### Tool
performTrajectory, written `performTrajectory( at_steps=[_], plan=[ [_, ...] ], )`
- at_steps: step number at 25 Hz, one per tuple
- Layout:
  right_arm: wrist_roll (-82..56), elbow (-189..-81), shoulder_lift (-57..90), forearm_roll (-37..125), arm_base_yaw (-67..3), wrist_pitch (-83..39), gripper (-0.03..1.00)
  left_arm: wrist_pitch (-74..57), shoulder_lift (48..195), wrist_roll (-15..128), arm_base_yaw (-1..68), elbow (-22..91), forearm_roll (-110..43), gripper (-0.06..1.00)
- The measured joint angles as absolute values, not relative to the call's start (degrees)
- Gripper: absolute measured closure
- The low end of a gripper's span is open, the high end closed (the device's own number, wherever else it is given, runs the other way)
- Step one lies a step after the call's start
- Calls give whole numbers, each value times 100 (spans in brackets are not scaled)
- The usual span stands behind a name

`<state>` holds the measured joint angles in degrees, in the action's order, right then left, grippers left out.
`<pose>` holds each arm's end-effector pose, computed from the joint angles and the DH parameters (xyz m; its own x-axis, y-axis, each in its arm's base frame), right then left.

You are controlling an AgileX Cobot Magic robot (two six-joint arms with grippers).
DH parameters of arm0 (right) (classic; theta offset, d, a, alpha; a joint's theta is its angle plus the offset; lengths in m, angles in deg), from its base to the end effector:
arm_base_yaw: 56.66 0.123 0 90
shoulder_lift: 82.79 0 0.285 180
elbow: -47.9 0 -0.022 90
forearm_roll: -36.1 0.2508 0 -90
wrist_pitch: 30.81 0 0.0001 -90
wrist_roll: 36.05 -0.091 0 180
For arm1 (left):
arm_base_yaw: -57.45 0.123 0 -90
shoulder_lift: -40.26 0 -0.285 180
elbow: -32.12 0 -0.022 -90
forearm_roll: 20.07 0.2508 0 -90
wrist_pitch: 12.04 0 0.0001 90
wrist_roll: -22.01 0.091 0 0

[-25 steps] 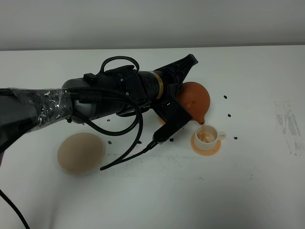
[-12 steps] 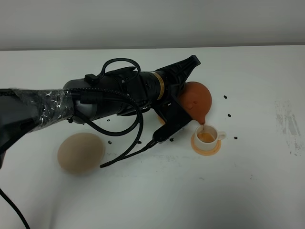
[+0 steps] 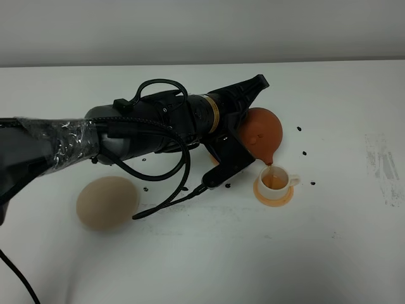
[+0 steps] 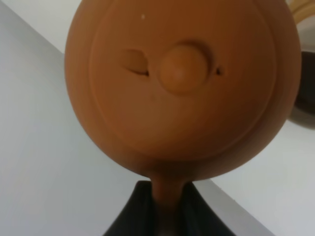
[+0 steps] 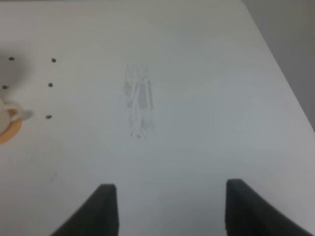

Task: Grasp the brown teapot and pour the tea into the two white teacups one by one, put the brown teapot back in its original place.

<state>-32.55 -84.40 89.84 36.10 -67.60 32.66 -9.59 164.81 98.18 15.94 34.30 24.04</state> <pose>-0.0096 0.0018 0.2776 -0.4798 0.0306 -0.8768 0.1608 0.9855 -0.0536 0.3467 -0.3031 0.1909 0.7680 0.4733 0.4315 0.0385 -0.7065 0.7066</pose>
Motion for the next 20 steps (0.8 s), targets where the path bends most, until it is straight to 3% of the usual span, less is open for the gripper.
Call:
performTrajectory(
  at_steps=[20],
  plan=[
    [-3255,-8440,8984,3610,-6760,3266,50,-1132,16529,9818,1594,3430,2797,86]
  ],
)
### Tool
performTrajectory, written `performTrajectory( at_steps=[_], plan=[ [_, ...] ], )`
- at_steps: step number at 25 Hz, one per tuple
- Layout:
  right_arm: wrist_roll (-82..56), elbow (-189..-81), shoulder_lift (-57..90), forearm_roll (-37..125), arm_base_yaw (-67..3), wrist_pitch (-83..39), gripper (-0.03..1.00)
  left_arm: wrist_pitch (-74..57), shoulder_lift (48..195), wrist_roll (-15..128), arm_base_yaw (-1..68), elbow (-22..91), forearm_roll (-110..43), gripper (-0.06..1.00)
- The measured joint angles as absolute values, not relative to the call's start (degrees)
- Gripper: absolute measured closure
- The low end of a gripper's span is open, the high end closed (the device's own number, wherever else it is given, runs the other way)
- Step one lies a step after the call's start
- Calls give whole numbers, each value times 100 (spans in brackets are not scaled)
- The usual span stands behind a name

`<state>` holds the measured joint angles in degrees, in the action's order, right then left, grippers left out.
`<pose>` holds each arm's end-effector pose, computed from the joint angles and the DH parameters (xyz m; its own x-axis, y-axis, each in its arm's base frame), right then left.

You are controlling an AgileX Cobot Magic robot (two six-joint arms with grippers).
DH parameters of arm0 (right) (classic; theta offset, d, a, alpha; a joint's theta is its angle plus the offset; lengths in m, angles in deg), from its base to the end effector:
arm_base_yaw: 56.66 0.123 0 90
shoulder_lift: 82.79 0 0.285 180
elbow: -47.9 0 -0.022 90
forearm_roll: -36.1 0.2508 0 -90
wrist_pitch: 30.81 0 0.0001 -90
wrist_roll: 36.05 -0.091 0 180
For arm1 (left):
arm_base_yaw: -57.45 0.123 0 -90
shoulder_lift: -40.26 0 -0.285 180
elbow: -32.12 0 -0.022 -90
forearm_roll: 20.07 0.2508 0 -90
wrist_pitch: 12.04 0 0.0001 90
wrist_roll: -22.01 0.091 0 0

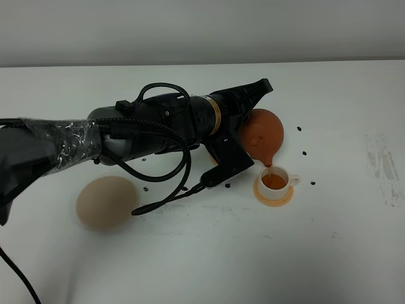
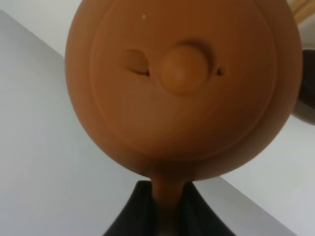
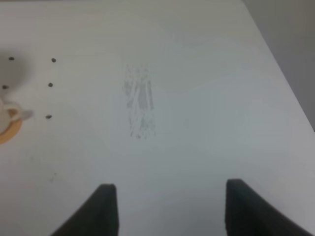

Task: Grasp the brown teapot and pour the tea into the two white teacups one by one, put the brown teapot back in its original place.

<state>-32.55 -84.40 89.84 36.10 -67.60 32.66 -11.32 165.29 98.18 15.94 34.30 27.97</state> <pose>-0.0096 0.0018 0.2776 -0.4798 0.0306 -0.8768 0.1608 0.9855 -0.0536 0.3467 -0.3056 0.1888 0.7746 0.4188 0.4740 -0.0290 -0.7251 0.6881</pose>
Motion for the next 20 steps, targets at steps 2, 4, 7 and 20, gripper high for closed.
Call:
performTrajectory(
  at_steps=[2,4,7,20],
  plan=[
    [-3255,-8440,8984,3610,-6760,3266,50,-1132,16529,9818,1594,3430,2834,86],
    [-3255,-8440,8984,3610,-6760,3266,50,-1132,16529,9818,1594,3430,2887,86],
    [-3255,-8440,8984,3610,-6760,3266,50,-1143,16529,9818,1594,3430,2929,86],
    [-3250,-8440,8984,3610,-6760,3266,50,-1204,16594,9801,1594,3430,2939,86]
  ],
)
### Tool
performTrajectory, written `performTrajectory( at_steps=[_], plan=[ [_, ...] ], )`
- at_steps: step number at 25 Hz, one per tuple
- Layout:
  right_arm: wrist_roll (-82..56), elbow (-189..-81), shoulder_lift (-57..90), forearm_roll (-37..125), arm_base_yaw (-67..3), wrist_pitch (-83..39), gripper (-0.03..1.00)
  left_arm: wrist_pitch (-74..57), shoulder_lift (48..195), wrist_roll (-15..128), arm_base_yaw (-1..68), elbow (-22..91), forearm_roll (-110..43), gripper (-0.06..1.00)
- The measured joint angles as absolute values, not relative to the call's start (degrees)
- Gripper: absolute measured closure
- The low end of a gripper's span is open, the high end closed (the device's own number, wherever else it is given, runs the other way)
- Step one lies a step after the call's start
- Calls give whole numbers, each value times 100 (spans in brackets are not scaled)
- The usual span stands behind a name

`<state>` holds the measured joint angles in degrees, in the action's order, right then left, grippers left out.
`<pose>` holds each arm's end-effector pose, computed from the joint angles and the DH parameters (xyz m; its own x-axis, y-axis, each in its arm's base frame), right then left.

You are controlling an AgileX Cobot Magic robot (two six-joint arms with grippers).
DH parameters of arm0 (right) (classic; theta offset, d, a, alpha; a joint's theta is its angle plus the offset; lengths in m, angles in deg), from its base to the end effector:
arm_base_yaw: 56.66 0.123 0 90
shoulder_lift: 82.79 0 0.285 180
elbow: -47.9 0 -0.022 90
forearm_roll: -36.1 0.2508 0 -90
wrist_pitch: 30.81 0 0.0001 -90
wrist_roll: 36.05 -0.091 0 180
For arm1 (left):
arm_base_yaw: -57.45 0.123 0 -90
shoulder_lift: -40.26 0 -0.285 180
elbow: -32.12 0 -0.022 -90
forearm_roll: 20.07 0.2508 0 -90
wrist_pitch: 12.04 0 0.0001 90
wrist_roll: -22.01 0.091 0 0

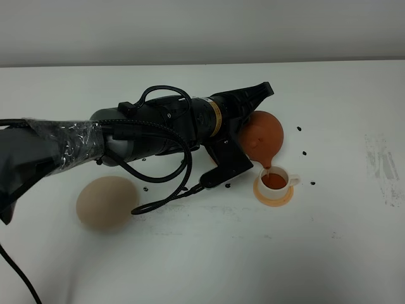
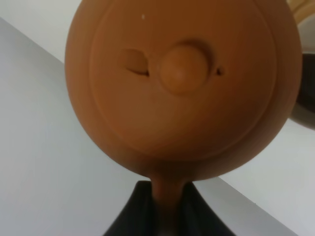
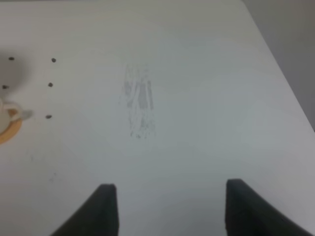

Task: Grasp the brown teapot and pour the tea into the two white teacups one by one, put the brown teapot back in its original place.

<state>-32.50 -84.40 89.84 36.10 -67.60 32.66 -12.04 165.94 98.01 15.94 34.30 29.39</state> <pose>-0.0096 0.0018 0.2776 -0.4799 0.0297 -0.8768 0.1604 0.9856 -0.0544 0.3470 -0.3070 0.1841 0.7796 0.3977 0.4838 -0.0478 -0.7324 0.6792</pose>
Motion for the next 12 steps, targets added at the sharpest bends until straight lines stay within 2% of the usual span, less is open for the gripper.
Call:
performTrajectory(
  at_steps=[12],
  plan=[
    [-3256,-8440,8984,3610,-6760,3266,50,-1298,16594,9796,1594,3430,3104,86]
  ],
)
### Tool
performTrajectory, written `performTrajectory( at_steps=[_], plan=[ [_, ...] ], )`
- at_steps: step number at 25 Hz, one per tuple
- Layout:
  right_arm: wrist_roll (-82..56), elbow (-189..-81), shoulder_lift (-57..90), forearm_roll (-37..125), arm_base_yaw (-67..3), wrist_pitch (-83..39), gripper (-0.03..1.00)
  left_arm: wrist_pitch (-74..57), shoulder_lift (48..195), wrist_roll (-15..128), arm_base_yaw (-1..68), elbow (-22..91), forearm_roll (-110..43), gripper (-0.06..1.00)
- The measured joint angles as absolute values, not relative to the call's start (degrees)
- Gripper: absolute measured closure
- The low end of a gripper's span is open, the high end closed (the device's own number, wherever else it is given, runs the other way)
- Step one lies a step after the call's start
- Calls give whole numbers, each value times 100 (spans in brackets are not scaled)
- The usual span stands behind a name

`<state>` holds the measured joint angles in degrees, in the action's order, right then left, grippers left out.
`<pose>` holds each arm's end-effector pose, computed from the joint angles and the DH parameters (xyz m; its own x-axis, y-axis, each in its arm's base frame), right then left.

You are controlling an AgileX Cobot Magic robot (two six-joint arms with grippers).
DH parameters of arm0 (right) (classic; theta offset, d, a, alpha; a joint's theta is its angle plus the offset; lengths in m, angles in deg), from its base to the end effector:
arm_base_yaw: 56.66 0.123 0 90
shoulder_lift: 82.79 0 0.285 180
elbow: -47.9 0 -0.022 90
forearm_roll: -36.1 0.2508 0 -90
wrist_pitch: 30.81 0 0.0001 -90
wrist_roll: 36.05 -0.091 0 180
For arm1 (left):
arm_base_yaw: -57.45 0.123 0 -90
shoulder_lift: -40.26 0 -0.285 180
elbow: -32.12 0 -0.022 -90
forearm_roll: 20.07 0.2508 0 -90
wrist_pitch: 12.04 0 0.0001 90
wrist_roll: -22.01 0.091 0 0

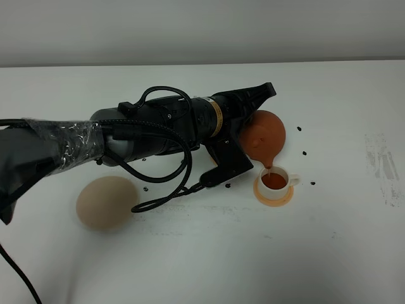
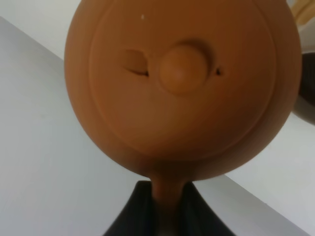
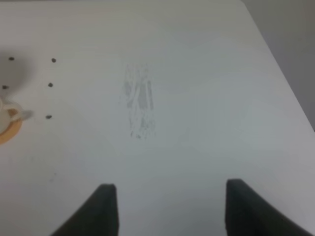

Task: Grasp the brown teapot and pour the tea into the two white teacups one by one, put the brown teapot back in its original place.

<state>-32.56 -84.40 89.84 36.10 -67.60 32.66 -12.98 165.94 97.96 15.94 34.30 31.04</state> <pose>-0.0096 0.0018 0.2776 -0.4798 0.0307 -0.8769 0.1609 0.9855 -0.0535 0.3466 -0.3082 0.1849 0.7804 0.3749 0.5004 -0.0795 -0.7343 0.6742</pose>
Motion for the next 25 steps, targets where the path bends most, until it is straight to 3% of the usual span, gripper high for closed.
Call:
performTrajectory(
  at_steps=[25],
  plan=[
    [-3250,-8440,8984,3610,-6760,3266,50,-1527,16594,10052,1594,3430,3526,86]
  ],
)
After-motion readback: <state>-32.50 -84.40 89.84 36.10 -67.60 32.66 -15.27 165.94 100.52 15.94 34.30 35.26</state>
